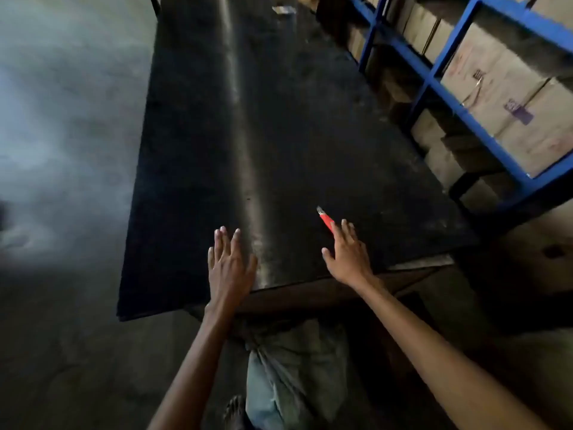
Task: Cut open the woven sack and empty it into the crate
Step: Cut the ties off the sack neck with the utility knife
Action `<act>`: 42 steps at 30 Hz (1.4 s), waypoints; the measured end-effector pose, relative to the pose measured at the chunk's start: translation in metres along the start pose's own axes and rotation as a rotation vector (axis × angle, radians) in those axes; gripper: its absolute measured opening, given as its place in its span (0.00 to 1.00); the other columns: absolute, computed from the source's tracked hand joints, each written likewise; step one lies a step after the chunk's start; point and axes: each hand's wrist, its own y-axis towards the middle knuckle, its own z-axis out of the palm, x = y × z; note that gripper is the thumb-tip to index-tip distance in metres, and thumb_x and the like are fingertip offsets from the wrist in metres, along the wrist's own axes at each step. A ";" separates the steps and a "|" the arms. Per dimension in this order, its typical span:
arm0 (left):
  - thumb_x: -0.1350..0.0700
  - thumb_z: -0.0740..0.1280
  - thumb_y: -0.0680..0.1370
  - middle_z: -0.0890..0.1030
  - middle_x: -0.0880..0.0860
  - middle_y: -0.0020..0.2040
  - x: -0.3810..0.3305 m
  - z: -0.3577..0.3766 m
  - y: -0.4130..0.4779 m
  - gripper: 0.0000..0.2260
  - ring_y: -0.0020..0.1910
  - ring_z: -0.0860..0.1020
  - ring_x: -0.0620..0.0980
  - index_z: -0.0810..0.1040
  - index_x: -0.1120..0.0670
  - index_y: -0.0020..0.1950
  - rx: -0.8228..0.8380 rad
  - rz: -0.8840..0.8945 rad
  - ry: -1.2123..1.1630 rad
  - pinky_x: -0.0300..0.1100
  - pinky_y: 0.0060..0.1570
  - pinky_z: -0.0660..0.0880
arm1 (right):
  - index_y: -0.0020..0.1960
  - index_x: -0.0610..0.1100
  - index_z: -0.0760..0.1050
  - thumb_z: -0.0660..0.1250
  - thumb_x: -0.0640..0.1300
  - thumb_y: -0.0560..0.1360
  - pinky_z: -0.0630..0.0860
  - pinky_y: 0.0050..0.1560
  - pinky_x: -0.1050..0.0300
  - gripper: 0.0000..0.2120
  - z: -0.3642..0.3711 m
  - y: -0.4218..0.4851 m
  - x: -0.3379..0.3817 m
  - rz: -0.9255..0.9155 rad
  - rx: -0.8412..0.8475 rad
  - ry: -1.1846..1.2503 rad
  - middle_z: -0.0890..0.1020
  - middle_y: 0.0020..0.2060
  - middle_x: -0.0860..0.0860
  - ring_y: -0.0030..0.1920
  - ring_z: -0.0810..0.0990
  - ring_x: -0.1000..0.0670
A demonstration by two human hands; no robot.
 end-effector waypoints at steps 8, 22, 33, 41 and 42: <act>0.47 0.60 0.83 0.49 0.62 0.83 0.046 0.139 0.044 0.32 0.83 0.43 0.57 0.54 0.56 0.83 0.040 0.005 0.144 0.58 0.80 0.46 | 0.80 0.41 0.52 0.60 0.51 0.81 0.63 0.72 0.42 0.33 0.095 0.108 -0.053 0.096 -0.029 -0.181 0.58 0.79 0.41 0.80 0.55 0.42; 0.40 0.45 0.84 0.39 0.61 0.83 0.071 0.179 0.046 0.31 0.82 0.38 0.59 0.44 0.52 0.84 0.107 0.058 0.265 0.57 0.80 0.39 | 0.64 0.37 0.72 0.65 0.39 0.79 0.77 0.56 0.47 0.14 0.125 0.110 -0.059 0.225 -0.154 0.010 0.74 0.61 0.41 0.58 0.78 0.40; 0.53 0.65 0.81 0.63 0.62 0.80 0.063 0.132 -0.150 0.26 0.80 0.60 0.62 0.68 0.58 0.77 0.290 0.118 0.065 0.55 0.78 0.56 | 0.59 0.35 0.77 0.63 0.39 0.79 0.69 0.57 0.51 0.11 0.154 -0.211 -0.027 0.396 -0.011 0.465 0.79 0.53 0.38 0.57 0.77 0.38; 0.52 0.63 0.82 0.75 0.61 0.71 0.141 0.241 -0.288 0.21 0.72 0.69 0.60 0.70 0.58 0.74 0.518 -0.357 0.004 0.52 0.68 0.66 | 0.60 0.35 0.77 0.66 0.39 0.78 0.72 0.58 0.50 0.13 0.284 -0.295 -0.074 0.402 0.157 0.505 0.81 0.53 0.38 0.57 0.79 0.37; 0.52 0.63 0.82 0.75 0.61 0.71 0.155 0.261 -0.295 0.21 0.72 0.70 0.60 0.70 0.58 0.74 0.537 -0.401 -0.010 0.52 0.68 0.67 | 0.60 0.35 0.77 0.67 0.39 0.77 0.73 0.58 0.48 0.13 0.307 -0.299 -0.082 0.395 0.158 0.515 0.81 0.53 0.37 0.55 0.79 0.37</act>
